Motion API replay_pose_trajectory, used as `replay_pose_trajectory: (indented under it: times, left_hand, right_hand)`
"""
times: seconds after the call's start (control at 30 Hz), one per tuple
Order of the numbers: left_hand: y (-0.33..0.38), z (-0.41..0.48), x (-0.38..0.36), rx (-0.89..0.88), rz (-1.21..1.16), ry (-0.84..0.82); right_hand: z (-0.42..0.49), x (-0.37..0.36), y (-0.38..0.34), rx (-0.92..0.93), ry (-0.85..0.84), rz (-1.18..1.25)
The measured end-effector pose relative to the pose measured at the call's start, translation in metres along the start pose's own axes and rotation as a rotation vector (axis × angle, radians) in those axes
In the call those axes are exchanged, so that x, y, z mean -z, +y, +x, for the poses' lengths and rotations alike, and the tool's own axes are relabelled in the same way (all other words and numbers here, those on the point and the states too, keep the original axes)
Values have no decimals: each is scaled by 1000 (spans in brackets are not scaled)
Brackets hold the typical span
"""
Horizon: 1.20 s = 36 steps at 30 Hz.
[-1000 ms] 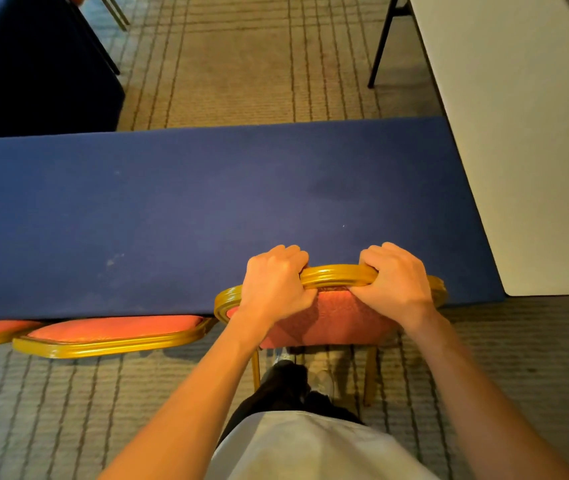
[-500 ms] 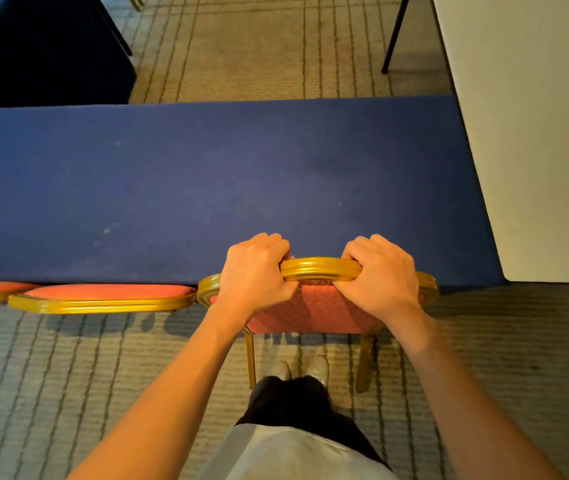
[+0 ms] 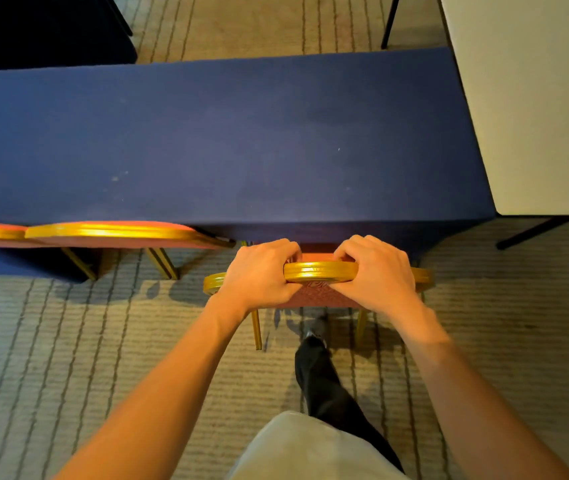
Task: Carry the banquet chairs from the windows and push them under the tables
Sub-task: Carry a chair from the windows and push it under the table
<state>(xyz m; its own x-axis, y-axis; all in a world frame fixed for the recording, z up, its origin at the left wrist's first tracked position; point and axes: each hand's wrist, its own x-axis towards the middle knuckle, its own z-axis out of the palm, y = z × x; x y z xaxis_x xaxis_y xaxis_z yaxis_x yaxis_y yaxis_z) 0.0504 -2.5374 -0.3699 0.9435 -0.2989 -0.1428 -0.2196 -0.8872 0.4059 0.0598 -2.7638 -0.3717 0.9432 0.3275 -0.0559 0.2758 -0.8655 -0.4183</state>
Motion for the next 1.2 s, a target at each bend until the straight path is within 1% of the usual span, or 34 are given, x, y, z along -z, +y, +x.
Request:
replay_pose_trajectory:
  times: [0.13,0.3,0.47,0.6,0.73,0.9,0.97,1.07,1.13,1.2]
  left_hand:
    - [11,-42,-28,55,-33,-82]
    - [24,-106,-70,94,-10,-172]
    - [38,-152,-106,81,-7,-218]
    - [39,-177,-127,127,-34,-211]
    - [43,-175,-127,167,-45,-203]
    - [51,-196,-129,279,-59,-182]
    - [50,-205,-128,353,-165,-185]
    - [52,-220,-123,481,-566,-142]
    - [60,-230,-118,534,-857,-63]
    - [70,-241,-113,591,-1096,75]
  right_hand:
    - [-50,-17,-4,-22,-72,-7]
    - [-118,-47,-10,9,-158,-29]
    - [-170,-74,-8,18,-228,-23]
    - [-193,-92,-12,39,-197,-45]
    - [-195,-93,-7,62,-162,-22]
    - [-216,-108,-20,9,-62,34]
    - [-229,-117,-30,-27,12,99]
    - [-250,-122,-47,-51,136,214]
    - [-261,-116,-60,-67,227,335]
    - [-271,-106,-71,-111,305,478]
